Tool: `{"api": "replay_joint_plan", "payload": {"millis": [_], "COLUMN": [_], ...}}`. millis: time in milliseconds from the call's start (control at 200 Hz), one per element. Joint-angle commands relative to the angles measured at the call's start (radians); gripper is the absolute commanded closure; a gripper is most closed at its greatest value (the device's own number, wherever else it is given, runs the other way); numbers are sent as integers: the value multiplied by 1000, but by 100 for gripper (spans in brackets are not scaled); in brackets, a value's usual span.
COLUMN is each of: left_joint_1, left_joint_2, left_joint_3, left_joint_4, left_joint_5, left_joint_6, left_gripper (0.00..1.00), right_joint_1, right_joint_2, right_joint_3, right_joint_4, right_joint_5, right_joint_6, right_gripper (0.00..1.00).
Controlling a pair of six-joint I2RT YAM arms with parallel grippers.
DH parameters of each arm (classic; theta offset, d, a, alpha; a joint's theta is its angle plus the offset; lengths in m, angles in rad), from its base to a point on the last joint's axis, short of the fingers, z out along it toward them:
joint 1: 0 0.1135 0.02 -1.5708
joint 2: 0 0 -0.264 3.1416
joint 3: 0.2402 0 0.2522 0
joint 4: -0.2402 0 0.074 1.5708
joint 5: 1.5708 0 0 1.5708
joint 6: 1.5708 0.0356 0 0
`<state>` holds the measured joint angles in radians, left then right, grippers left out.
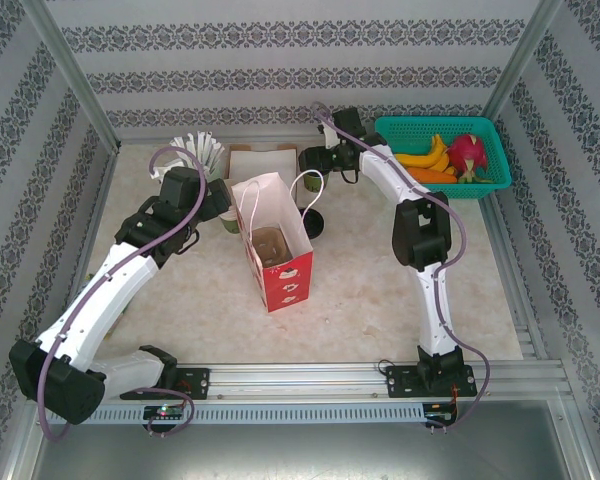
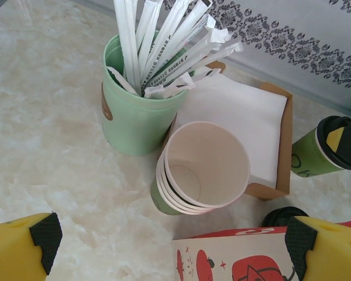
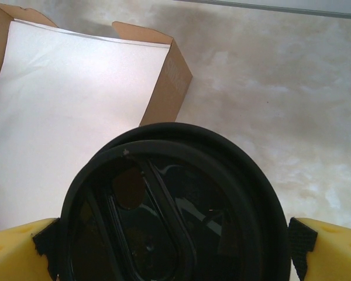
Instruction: Pack the takeout coffee
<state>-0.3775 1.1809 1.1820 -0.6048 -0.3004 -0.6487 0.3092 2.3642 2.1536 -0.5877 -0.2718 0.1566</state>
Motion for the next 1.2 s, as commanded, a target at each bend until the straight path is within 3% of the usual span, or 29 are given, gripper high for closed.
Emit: {"api": "replay_joint_plan", "payload": {"millis": [0,250,385,530,694,1194], "left_joint_1": [12,12,12,12,12,12], "left_joint_2": [-1,5,9,6,-19,-79], "left_joint_3": [18,5,5,5,-18,-82], "left_joint_4": [-8,22,38,36,20,101], "left_joint_5": [-9,33,59,73,12,75], "left_joint_6": [6,22,32,51,-17,-11], "left_gripper": [0,0,0,0,0,0], "right_joint_1": [-9,-12,-17,-22,-23,-15], "right_joint_2": [27,4,-49,-145,-290,-690], "right_joint_3": [43,32,-36,-170,-408,-940], "right_joint_4": [-16,-41,-32,-10,56,120], "right_joint_5": [-17,-10,14,32,72,82], "right_joint_6": [-10,-5,17,28,50,152], "right_gripper": [5,20,23,23,22,22]}}
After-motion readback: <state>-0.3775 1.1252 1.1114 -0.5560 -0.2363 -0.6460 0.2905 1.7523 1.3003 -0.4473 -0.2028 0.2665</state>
